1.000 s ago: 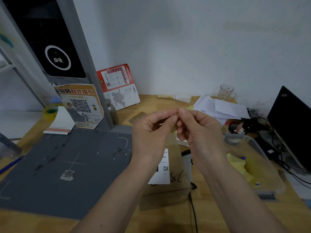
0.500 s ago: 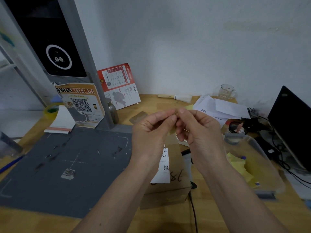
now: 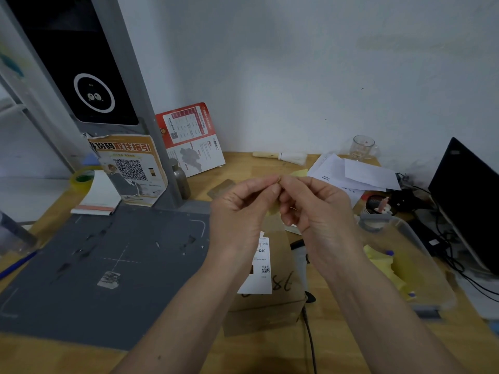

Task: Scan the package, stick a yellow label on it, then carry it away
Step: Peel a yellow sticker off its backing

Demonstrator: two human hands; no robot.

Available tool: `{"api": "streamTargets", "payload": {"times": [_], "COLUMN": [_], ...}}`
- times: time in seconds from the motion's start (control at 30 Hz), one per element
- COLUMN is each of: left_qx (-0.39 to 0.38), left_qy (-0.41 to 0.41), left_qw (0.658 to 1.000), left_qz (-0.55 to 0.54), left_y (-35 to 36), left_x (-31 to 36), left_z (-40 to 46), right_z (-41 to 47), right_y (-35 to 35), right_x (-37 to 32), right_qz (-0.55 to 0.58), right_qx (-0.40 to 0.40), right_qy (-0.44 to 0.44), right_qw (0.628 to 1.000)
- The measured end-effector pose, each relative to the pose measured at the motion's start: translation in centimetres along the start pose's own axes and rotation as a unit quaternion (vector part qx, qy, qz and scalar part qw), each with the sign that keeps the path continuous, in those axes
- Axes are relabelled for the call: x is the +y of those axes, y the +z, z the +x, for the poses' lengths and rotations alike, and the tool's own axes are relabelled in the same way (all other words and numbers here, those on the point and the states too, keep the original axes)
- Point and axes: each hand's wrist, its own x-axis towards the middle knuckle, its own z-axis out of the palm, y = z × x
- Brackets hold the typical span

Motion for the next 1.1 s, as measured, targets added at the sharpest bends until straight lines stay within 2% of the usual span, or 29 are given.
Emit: {"api": "streamTargets", "payload": {"times": [0.7, 1.1], "left_qx": [-0.008, -0.045], "left_qy": [0.018, 0.02], "left_qw": [1.0, 0.999], "left_qz": [0.014, 0.013], "left_y": [-0.33, -0.44], "left_x": [-0.33, -0.36], "left_z": [0.35, 0.74], "right_z": [0.3, 0.44], "right_y": [-0.07, -0.69], "right_x": [0.13, -0.27], "right_qz": [0.027, 0.014], "right_qx": [-0.011, -0.007], "right_qy": [0.023, 0.021], "right_qw": [0.999, 1.0]}}
